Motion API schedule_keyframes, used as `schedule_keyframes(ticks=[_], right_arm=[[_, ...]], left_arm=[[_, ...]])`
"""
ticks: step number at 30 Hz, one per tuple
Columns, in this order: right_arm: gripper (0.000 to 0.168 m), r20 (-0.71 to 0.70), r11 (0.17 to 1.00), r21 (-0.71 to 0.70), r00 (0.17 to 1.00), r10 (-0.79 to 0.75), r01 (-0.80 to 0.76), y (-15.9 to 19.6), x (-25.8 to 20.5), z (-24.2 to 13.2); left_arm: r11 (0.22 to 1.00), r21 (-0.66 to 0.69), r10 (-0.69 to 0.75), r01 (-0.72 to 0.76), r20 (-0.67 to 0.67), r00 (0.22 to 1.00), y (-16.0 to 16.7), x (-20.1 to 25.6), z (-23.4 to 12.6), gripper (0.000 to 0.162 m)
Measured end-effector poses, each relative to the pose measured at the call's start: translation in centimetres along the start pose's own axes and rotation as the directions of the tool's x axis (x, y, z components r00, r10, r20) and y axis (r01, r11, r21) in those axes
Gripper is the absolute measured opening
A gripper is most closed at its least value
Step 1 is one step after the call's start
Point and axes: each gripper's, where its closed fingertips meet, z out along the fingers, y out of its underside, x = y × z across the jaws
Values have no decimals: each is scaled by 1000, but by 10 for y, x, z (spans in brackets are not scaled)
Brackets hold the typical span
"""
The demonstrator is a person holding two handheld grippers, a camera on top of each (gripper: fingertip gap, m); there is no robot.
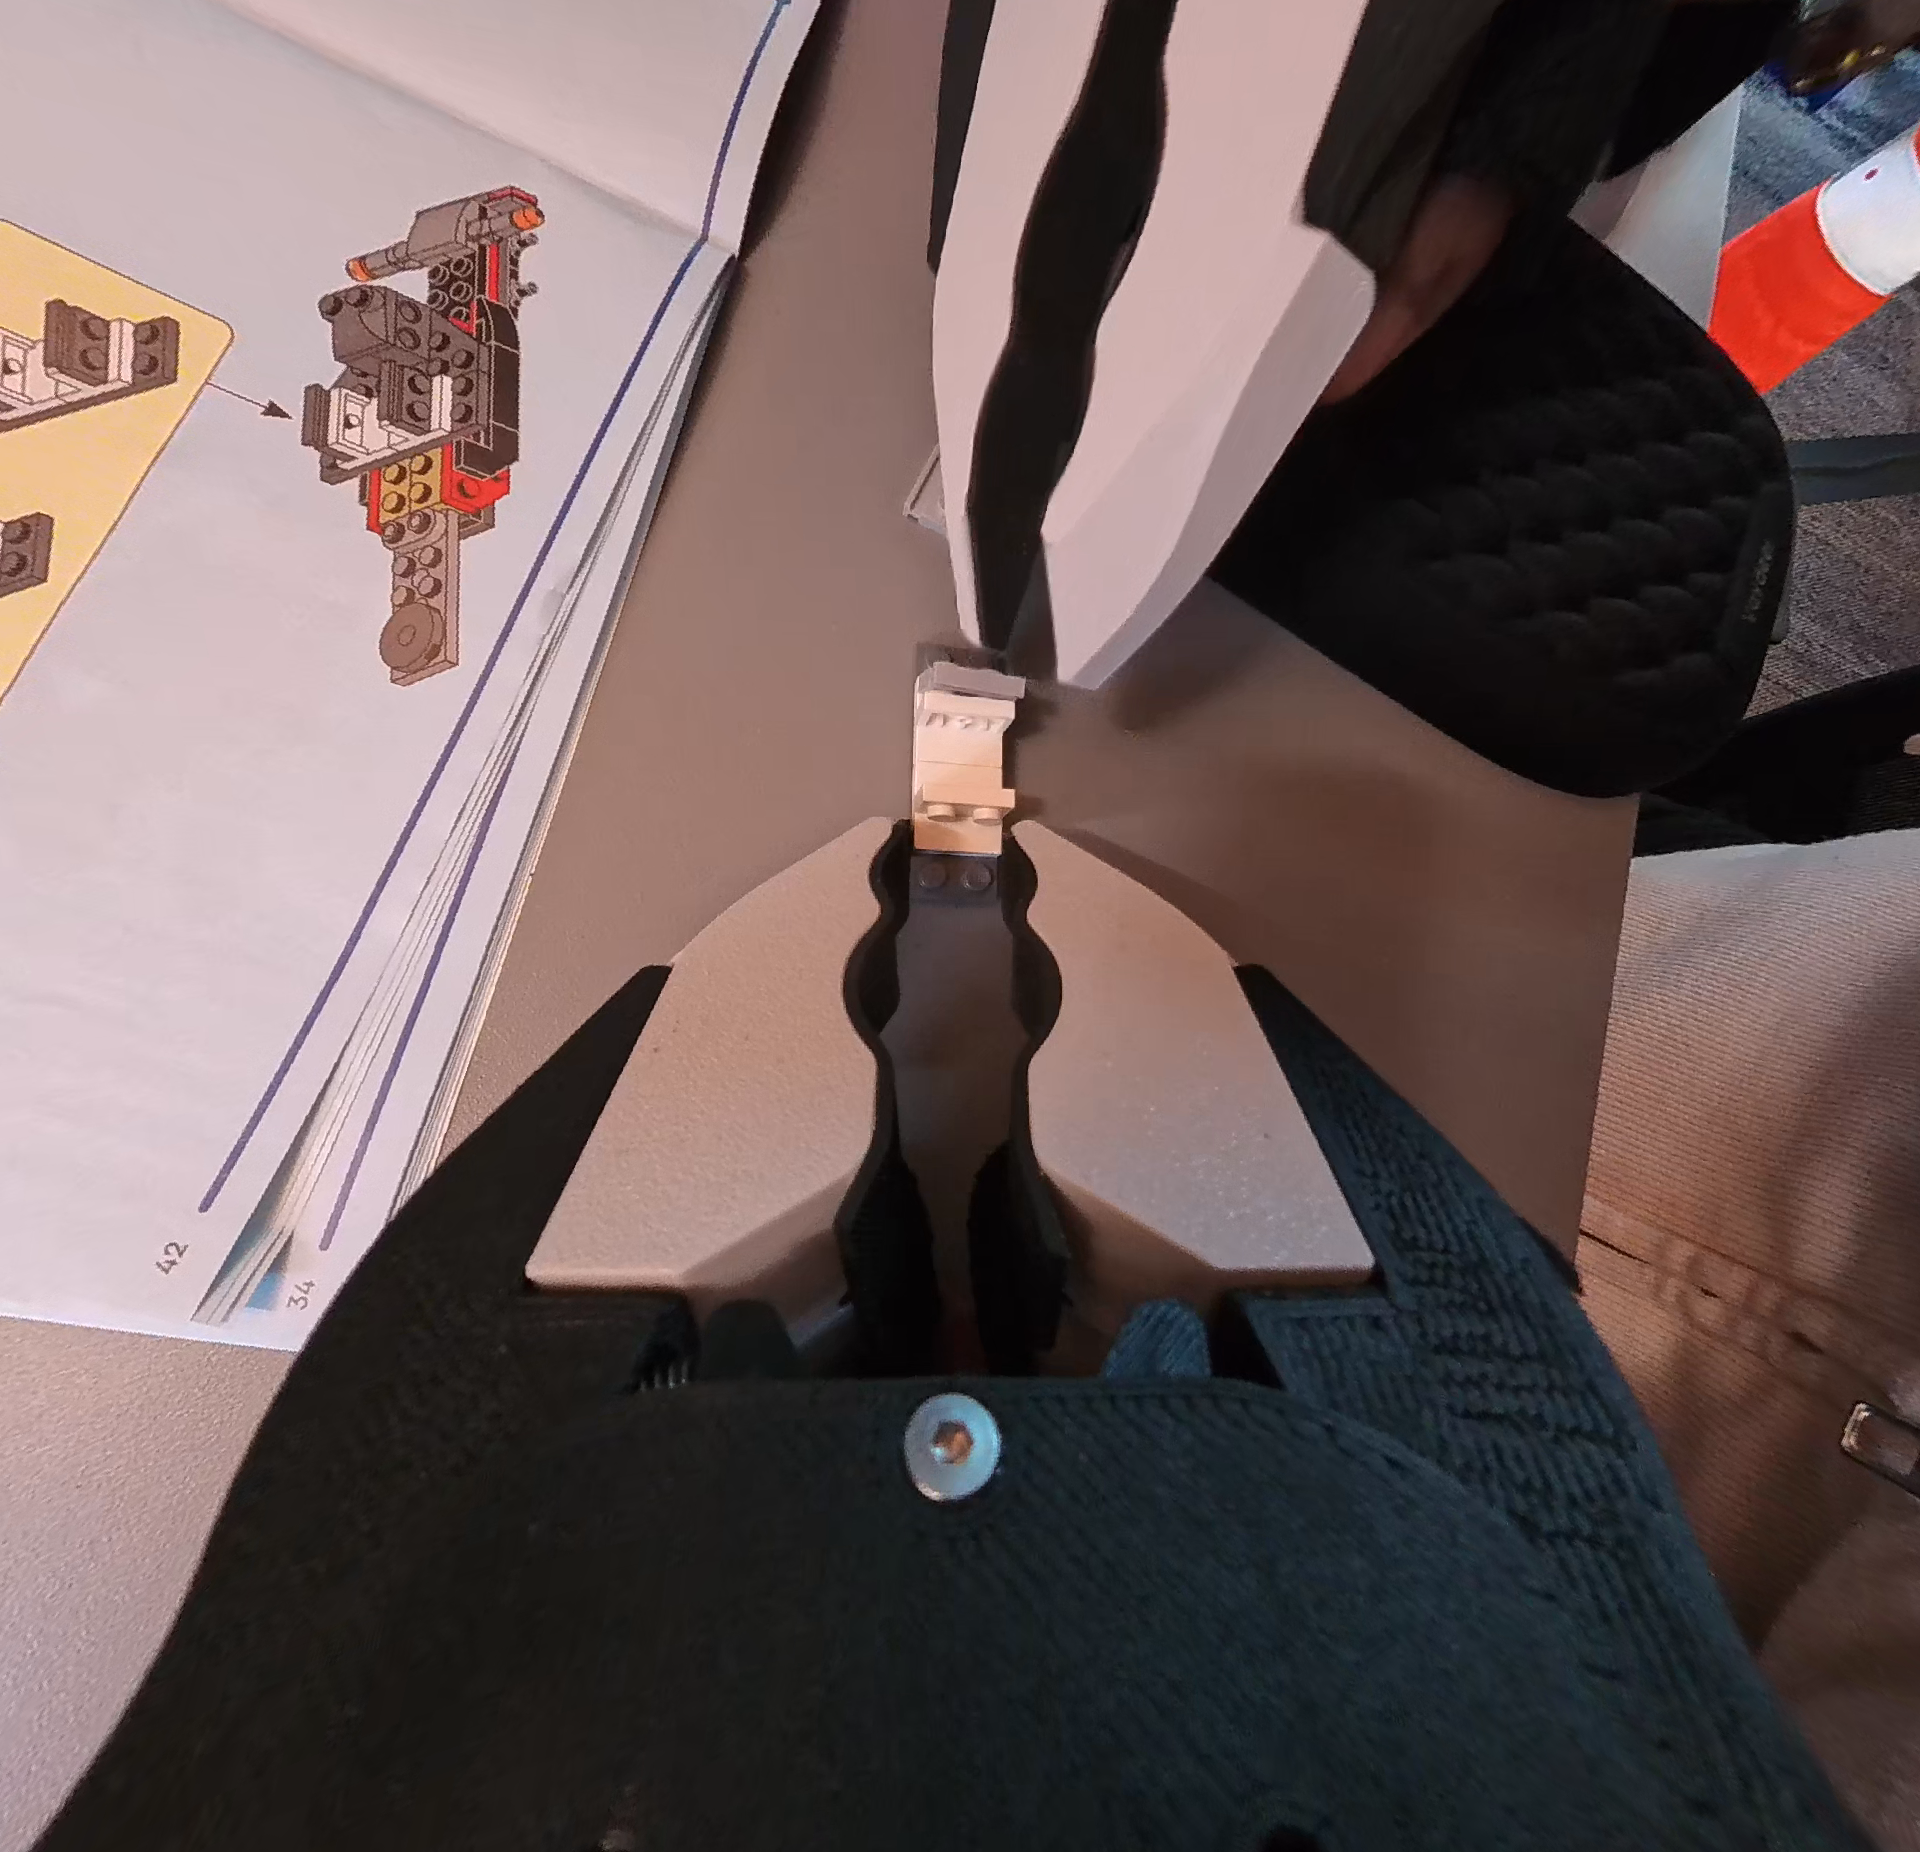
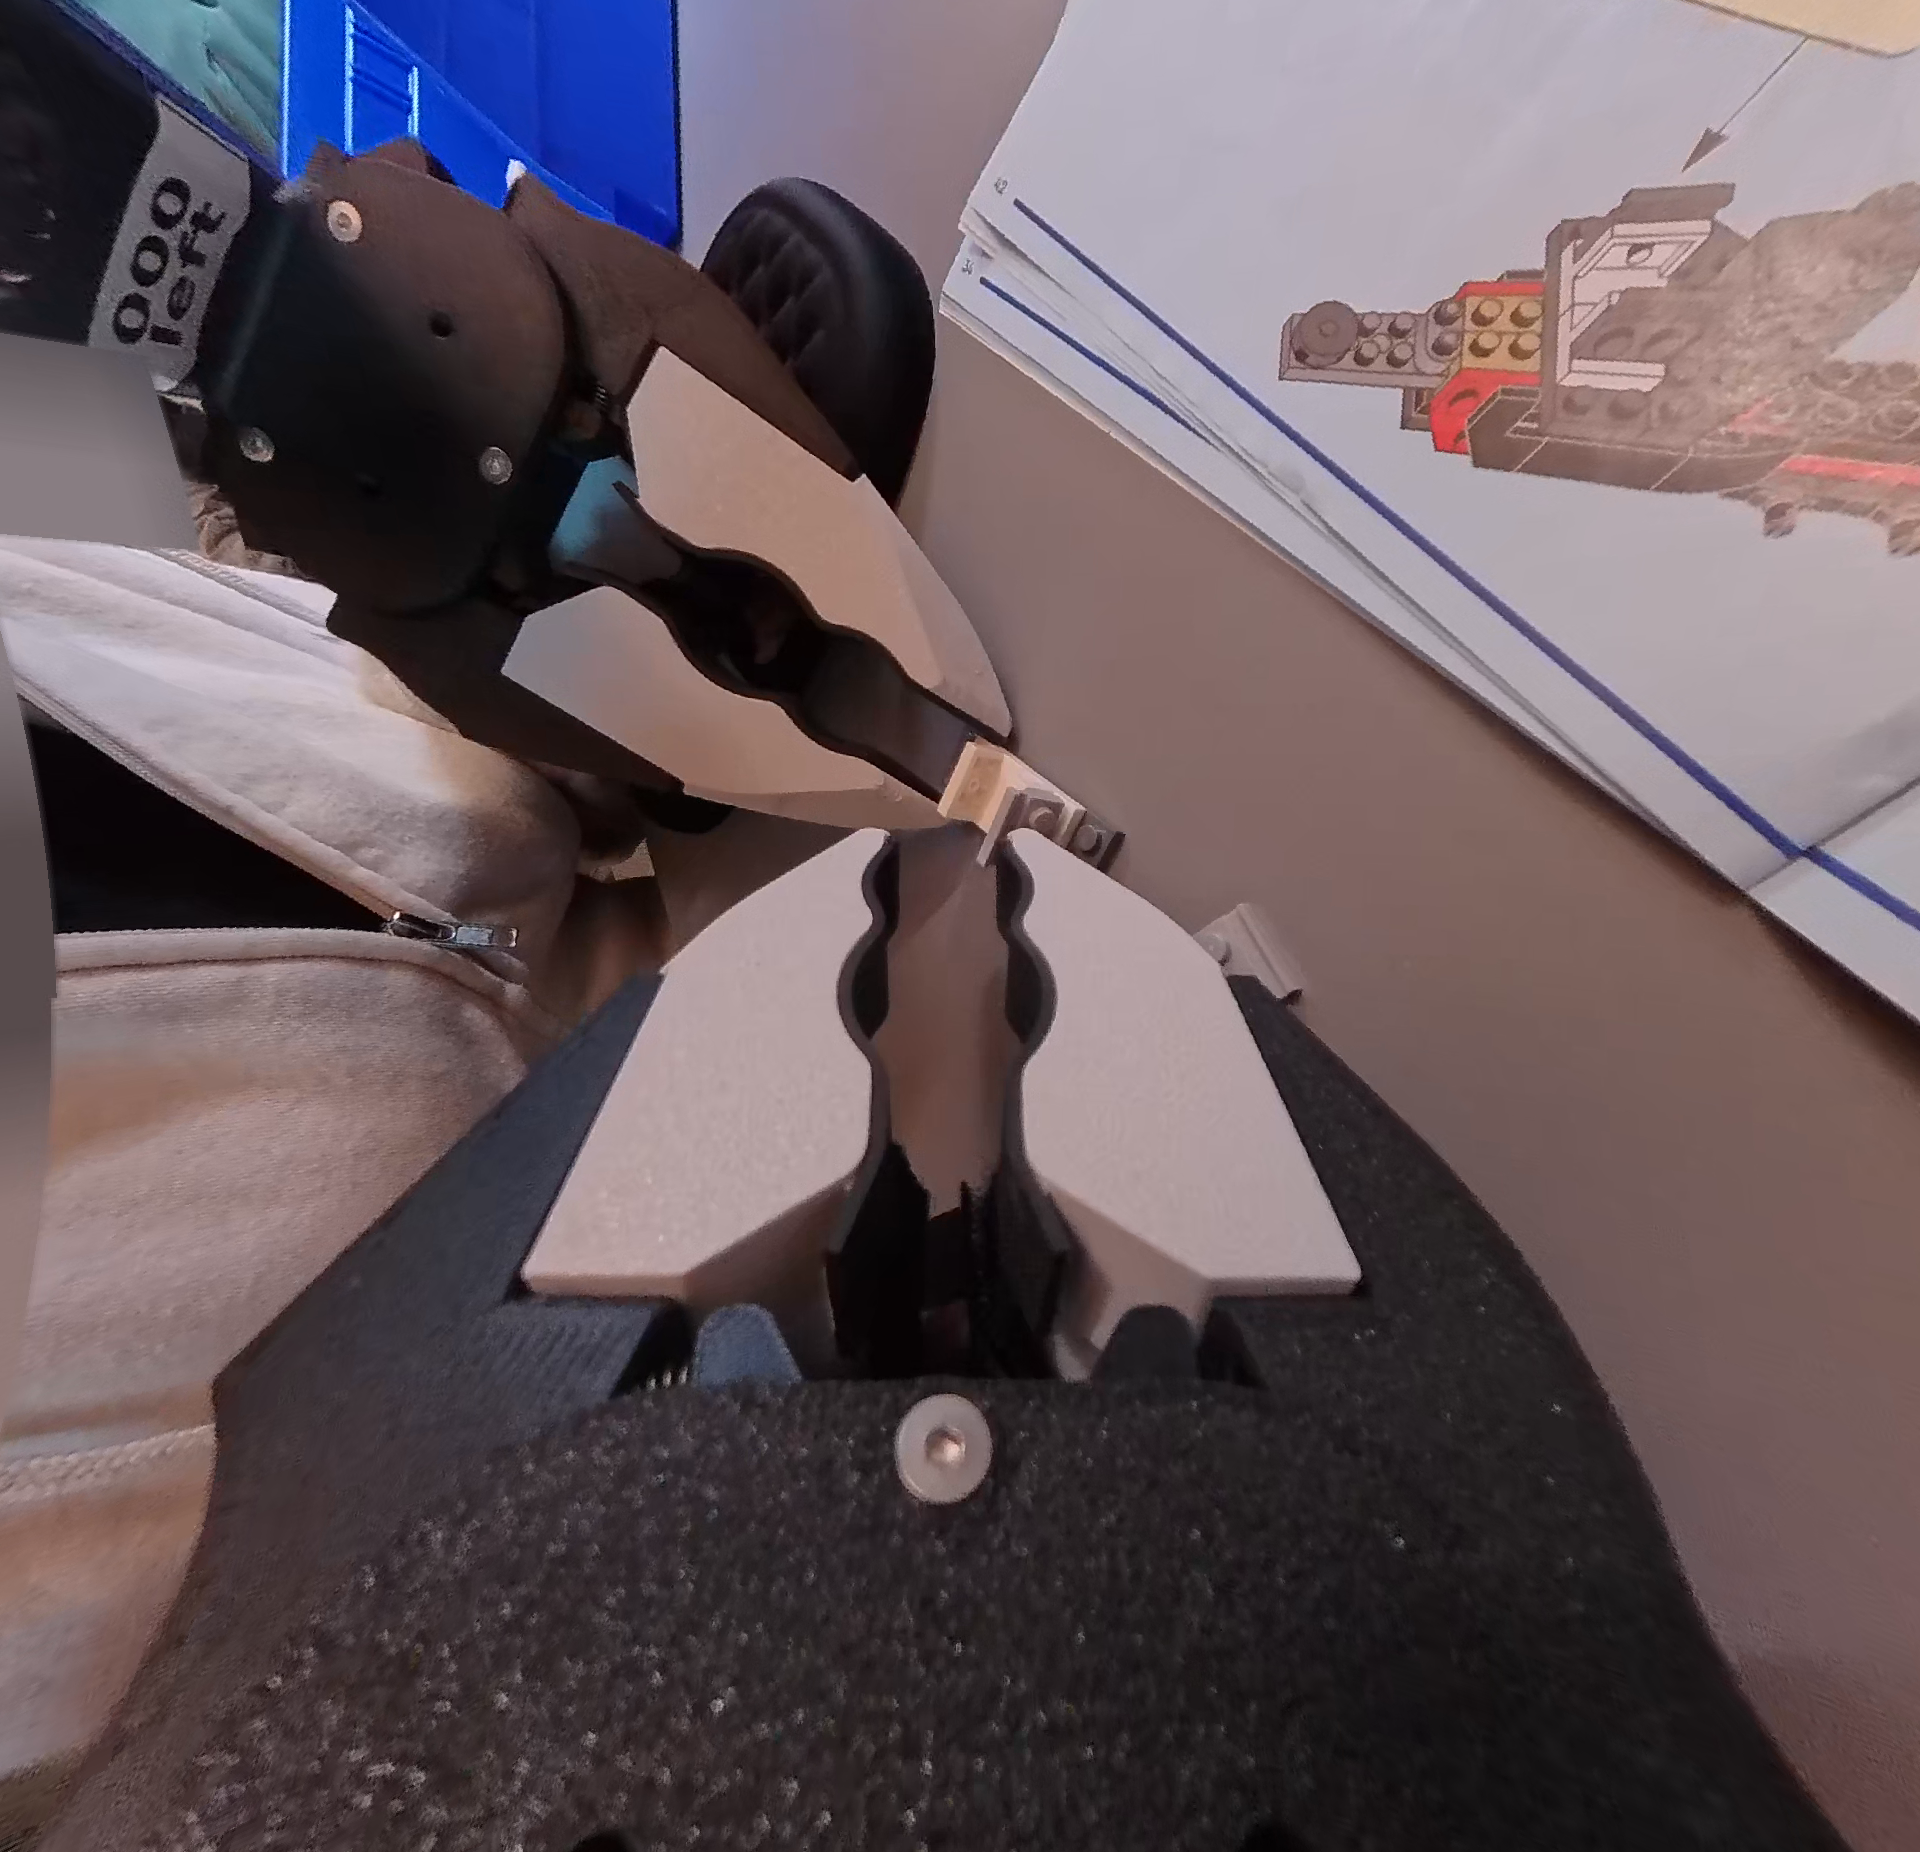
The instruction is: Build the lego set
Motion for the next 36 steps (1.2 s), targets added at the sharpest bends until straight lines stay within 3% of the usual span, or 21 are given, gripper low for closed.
schedule_keyframes(ticks=[3,5,9,14,17,36], right_arm=[[21,-68,999,34,997,-24,27,-4,4,-3],[26,-226,992,66,970,-92,110,-7,12,-8],[24,-530,939,126,822,-209,320,-11,8,-9],[24,-664,919,184,734,-146,349,-2,9,6],[22,-749,895,194,650,-129,401,-6,10,-3],[12,-687,950,141,719,-108,278,-3,18,15]], left_arm=[[1000,0,-1,1,0,1000,0,0,0,17],[1000,1,0,0,1,1000,0,0,0,17],[1000,1,-2,2,2,1000,0,0,0,17],[1000,2,7,-7,10,1000,0,0,0,17],[1000,3,6,-6,8,1000,0,0,0,17],[1000,3,16,-15,-21,1000,1,4,0,17]])
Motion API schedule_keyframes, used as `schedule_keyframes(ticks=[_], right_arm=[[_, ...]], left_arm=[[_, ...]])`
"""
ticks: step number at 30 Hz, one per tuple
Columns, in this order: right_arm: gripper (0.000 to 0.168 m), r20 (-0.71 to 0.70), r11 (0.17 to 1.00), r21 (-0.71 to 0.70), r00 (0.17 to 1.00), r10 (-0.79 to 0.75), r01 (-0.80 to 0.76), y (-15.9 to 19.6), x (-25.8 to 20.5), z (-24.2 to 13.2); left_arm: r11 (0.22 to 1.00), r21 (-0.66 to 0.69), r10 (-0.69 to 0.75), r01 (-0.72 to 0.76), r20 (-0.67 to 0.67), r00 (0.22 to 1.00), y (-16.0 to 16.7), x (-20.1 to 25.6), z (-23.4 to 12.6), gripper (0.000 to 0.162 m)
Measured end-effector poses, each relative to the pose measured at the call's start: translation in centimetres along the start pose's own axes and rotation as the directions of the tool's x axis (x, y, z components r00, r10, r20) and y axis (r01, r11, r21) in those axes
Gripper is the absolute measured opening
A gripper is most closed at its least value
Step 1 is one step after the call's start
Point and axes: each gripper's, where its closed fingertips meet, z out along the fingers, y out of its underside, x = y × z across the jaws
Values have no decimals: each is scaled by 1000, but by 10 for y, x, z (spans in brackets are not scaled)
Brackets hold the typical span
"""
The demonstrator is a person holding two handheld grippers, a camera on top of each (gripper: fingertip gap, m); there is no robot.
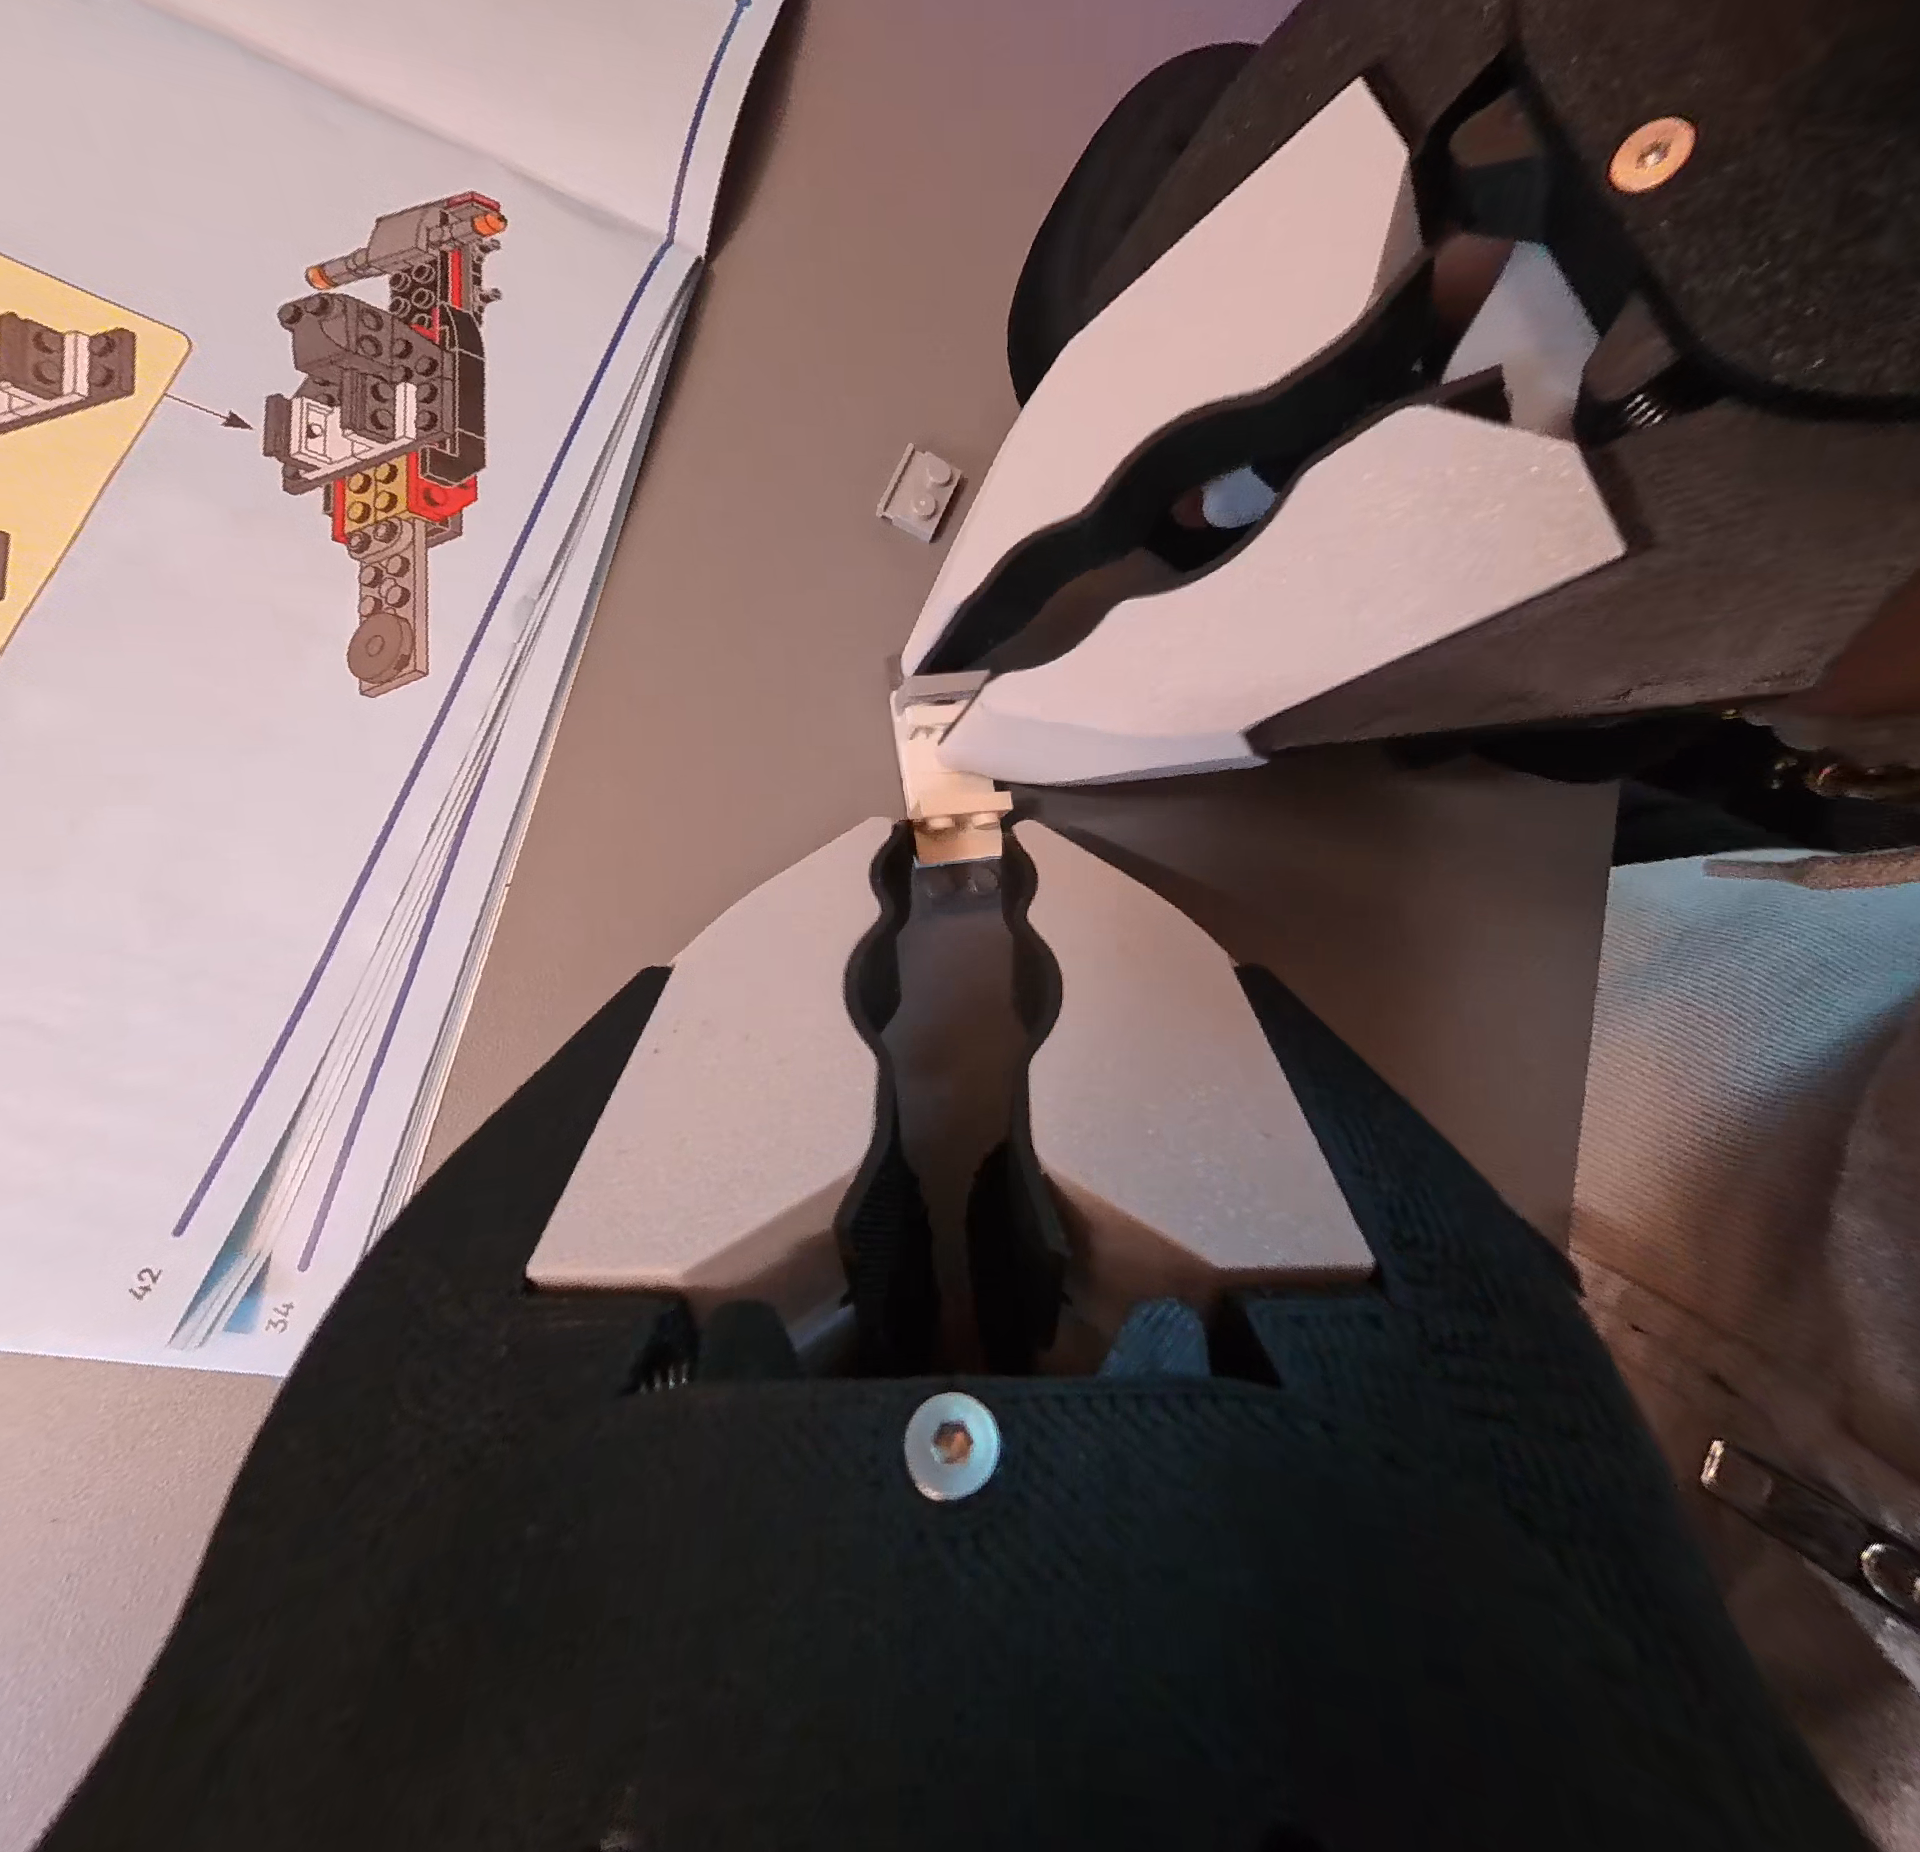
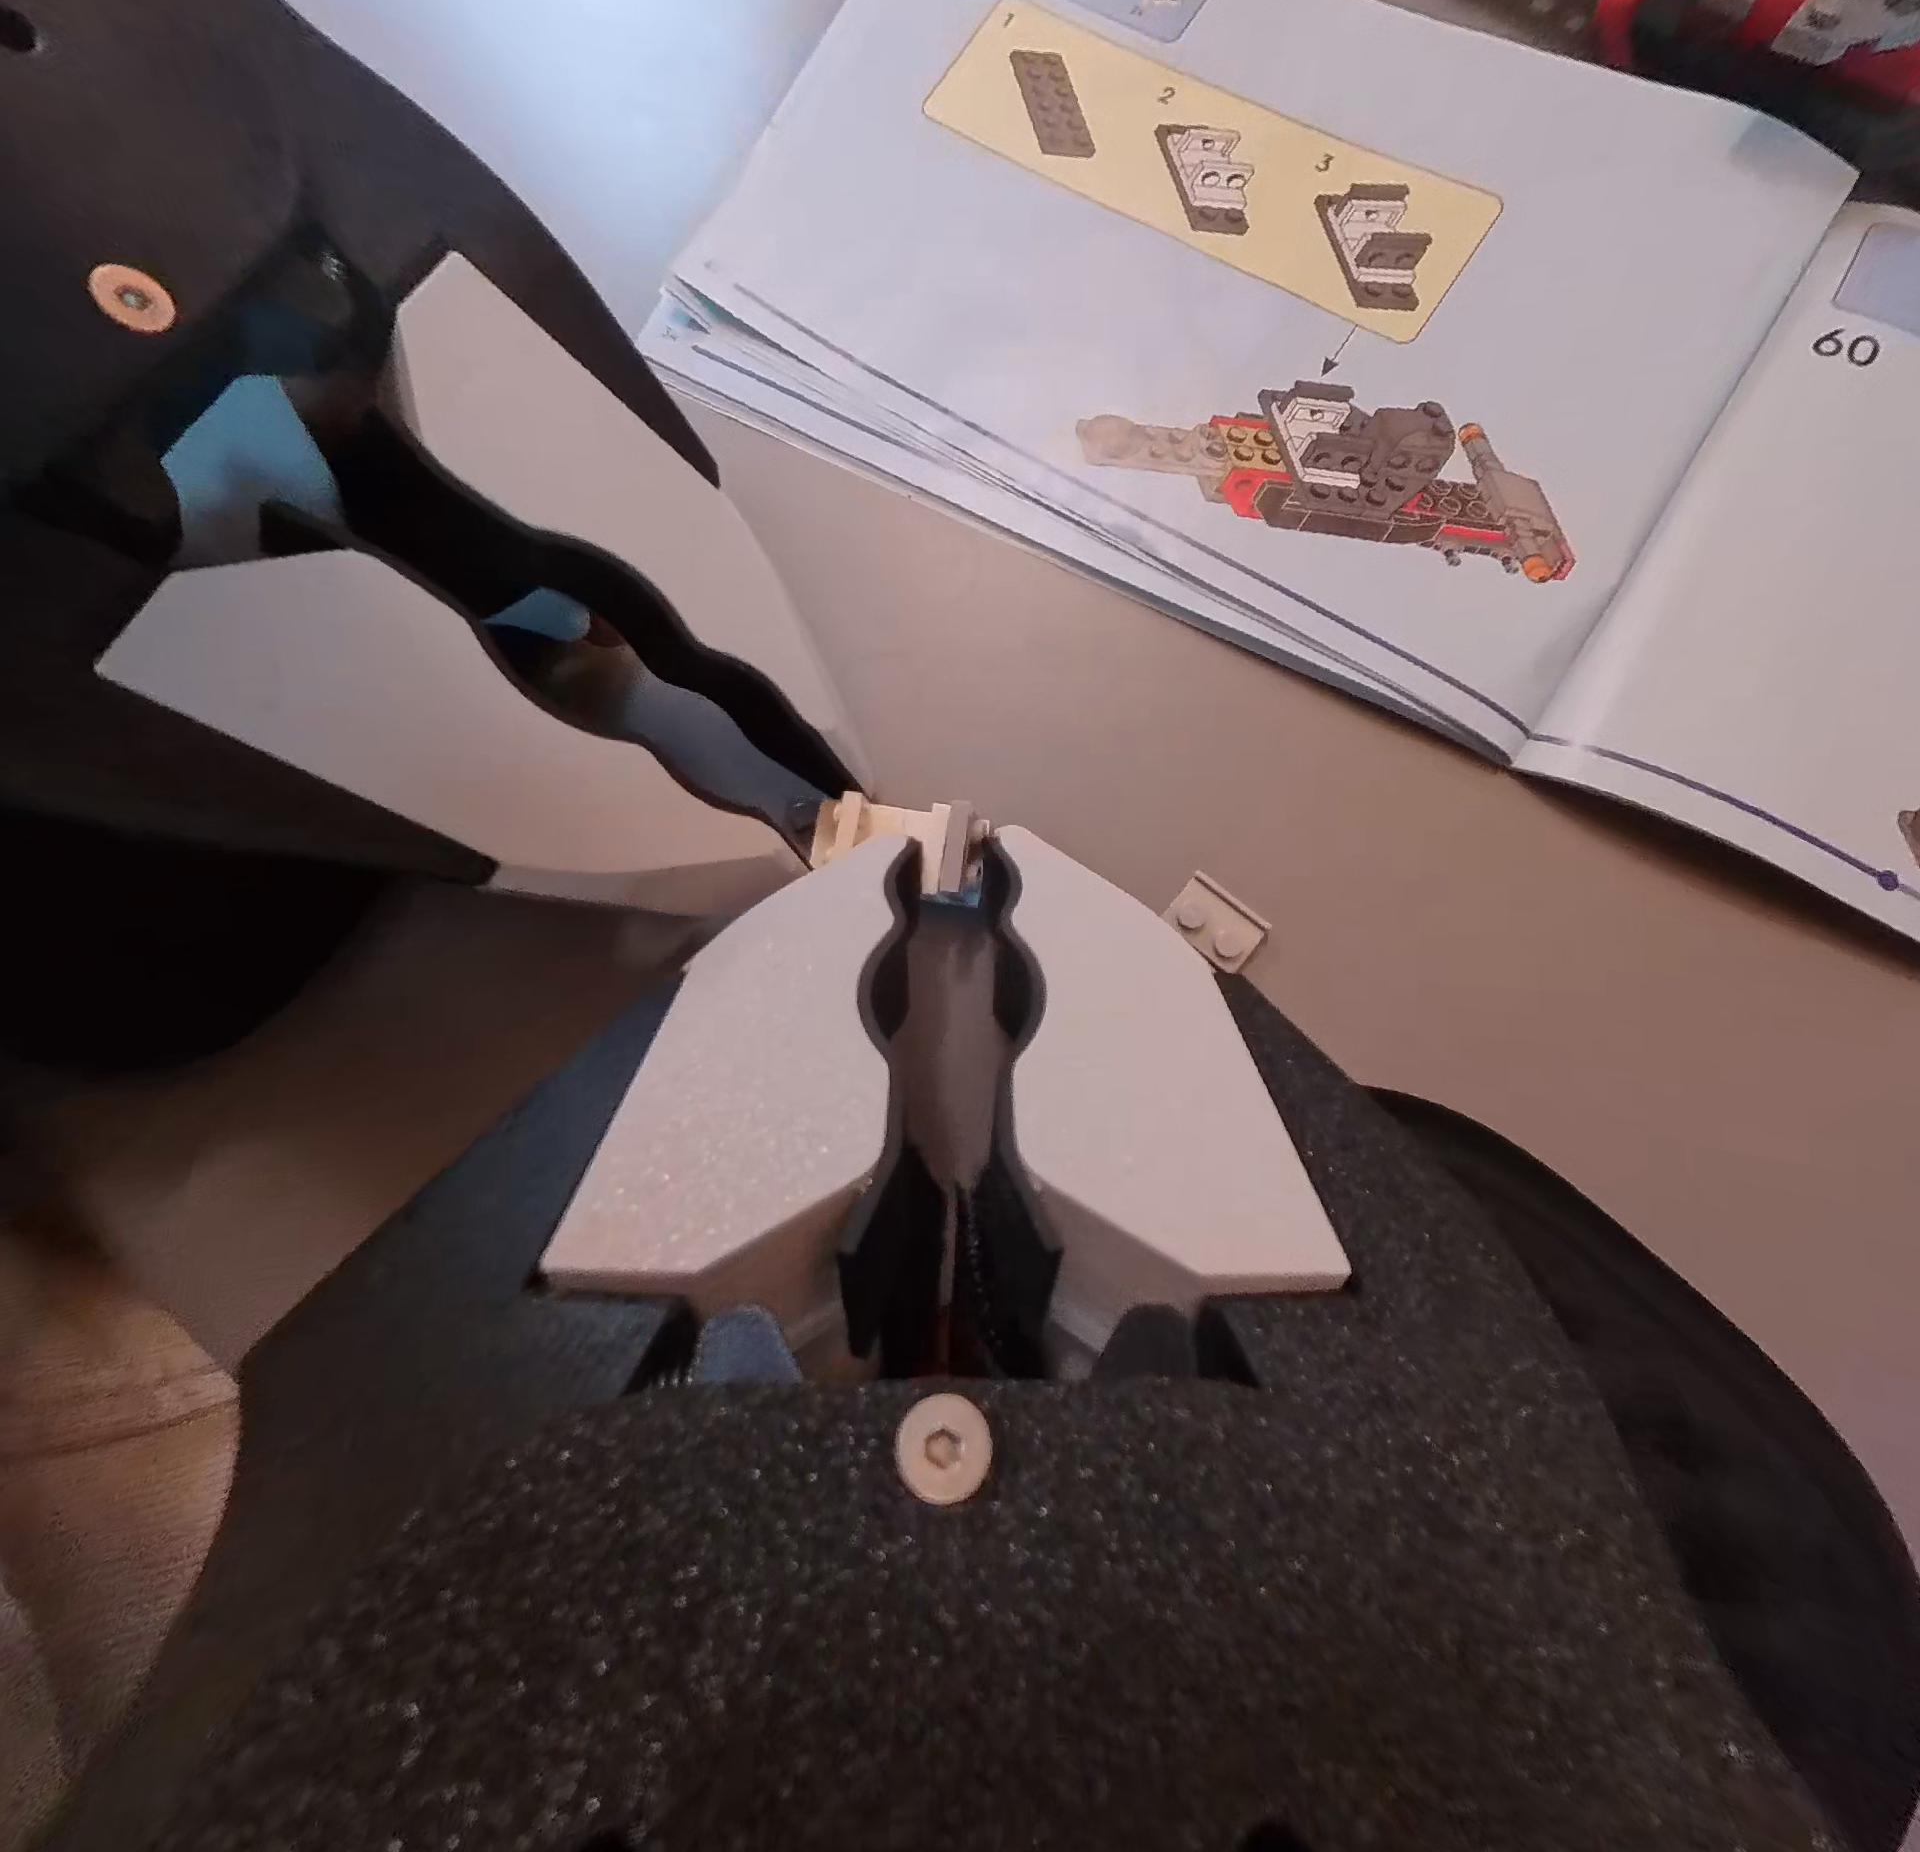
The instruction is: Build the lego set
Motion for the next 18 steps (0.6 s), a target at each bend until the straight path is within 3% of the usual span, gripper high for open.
schedule_keyframes(ticks=[11,18], right_arm=[[10,-13,997,-1,997,-73,73,-2,-2,1],[10,73,1000,-12,997,23,-22,-2,-2,2]], left_arm=[[1000,4,16,-16,-2,1000,0,1,0,18],[1000,5,11,-11,-6,1000,0,2,0,18]])
